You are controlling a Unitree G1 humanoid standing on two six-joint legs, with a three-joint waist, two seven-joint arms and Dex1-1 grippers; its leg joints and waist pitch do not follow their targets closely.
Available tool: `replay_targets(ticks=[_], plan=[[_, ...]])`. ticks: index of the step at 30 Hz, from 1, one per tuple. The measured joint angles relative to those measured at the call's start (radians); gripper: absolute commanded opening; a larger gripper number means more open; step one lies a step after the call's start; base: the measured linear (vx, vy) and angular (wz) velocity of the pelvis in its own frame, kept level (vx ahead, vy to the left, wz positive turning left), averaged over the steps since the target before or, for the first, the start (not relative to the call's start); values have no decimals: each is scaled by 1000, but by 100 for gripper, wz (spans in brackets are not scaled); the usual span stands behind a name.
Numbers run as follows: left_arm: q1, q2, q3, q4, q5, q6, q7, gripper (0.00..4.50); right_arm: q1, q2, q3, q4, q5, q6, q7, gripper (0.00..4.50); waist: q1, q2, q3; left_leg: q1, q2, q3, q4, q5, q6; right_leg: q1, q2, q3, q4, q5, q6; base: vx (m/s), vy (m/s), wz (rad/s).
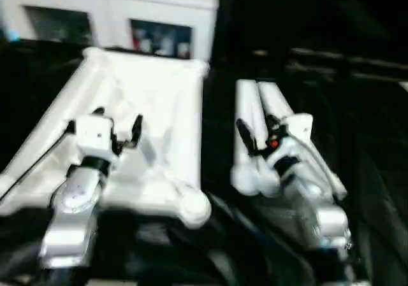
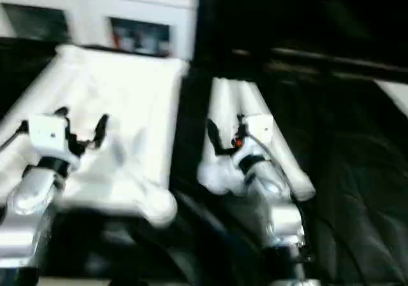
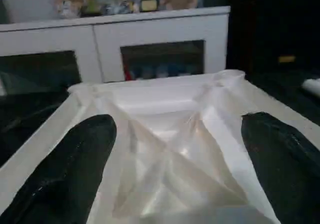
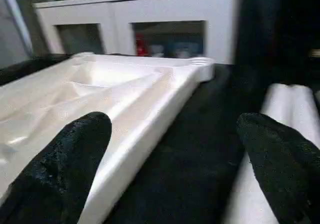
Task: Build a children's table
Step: Move to table
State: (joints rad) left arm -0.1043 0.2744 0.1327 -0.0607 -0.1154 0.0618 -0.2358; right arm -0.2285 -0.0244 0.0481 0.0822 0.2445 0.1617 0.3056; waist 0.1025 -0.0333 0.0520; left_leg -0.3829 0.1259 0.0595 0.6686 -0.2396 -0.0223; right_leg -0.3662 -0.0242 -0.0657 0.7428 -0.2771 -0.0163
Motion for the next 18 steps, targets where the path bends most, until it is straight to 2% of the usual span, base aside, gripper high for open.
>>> replay_targets(ticks=[1, 2, 3, 4, 6, 8, 10, 12, 15, 17, 18], plan=[[2, 2, -1, -4, -12, -1, -16, 450, 1, -4, 0, -6, 0, 1, 4, 450, 2, -6, -3, -1, -14, -2, 0, 0, 0, -19, -14, 21, -30, 38, 40, 48, 113, -5], [8, 1, -5, -7, -27, 3, -35, 450, 3, -9, 0, -9, 4, 2, 11, 450, 0, -18, -7, -1, -32, -1, -1, -1, -1, -31, -31, 39, -76, 59, 59, -88, 84, -8], [29, 13, -16, -26, -50, 15, -79, 450, 20, -18, 0, -25, 23, 2, 37, 450, -9, -34, -12, -3, -51, 3, -6, -3, -4, -41, -52, 64, -101, 66, 66, -88, 84, -8], [44, 21, -33, -38, -57, 26, -104, 450, 40, -29, -1, -32, 30, 2, 56, 450, -13, -35, -12, -3, -51, 7, -10, -3, -4, -42, -53, 68, -95, 62, 66, 0, 0, 0], [83, 46, -74, -66, -58, 54, -156, 450, 76, -59, 1, -32, 39, 18, 99, 450, -17, -36, -11, -1, -35, 25, -26, 2, -12, -41, -49, 63, -104, 68, 57, 0, 0, 0], [101, 77, -81, -80, -77, 82, -201, 450, 85, -72, 2, -41, 59, 45, 133, 450, -22, -29, -6, 3, -17, 38, -34, 3, -19, -35, -49, 49, -117, 73, 39, -61, -59, 2], [100, 120, -79, -101, -95, 110, -245, 450, 83, -77, 10, -85, 88, 72, 164, 450, -24, -17, 1, 10, -1, 55, -35, 6, -22, -30, -46, 46, -117, 79, 31, -71, -50, 3], [82, 159, -94, -122, -115, 130, -301, 450, 66, -91, 11, -110, 116, 93, 188, 450, -20, 6, 12, 19, 7, 65, -35, 6, -23, -22, -46, 45, -117, 75, 36, -90, -37, 3], [19, 235, -118, -149, -166, 200, -417, 450, 15, -143, -22, -117, 157, 99, 241, 450, -11, 31, 24, 24, 8, 69, -37, 6, -23, -17, -49, 45, -118, 75, 37, -97, -14, 4], [-17, 280, -133, -165, -187, 221, -492, 450, -6, -173, -45, -114, 176, 96, 282, 450, -12, 32, 24, 27, 8, 74, -46, 6, -23, -17, -51, 46, -120, 75, 37, -73, -15, 4], [-29, 314, -156, -174, -187, 226, -543, 450, -17, -204, -48, -106, 177, 94, 313, 450, -13, 30, 23, 28, 8, 77, -50, 6, -23, -17, -52, 47, -120, 75, 37, -61, -19, 4]])
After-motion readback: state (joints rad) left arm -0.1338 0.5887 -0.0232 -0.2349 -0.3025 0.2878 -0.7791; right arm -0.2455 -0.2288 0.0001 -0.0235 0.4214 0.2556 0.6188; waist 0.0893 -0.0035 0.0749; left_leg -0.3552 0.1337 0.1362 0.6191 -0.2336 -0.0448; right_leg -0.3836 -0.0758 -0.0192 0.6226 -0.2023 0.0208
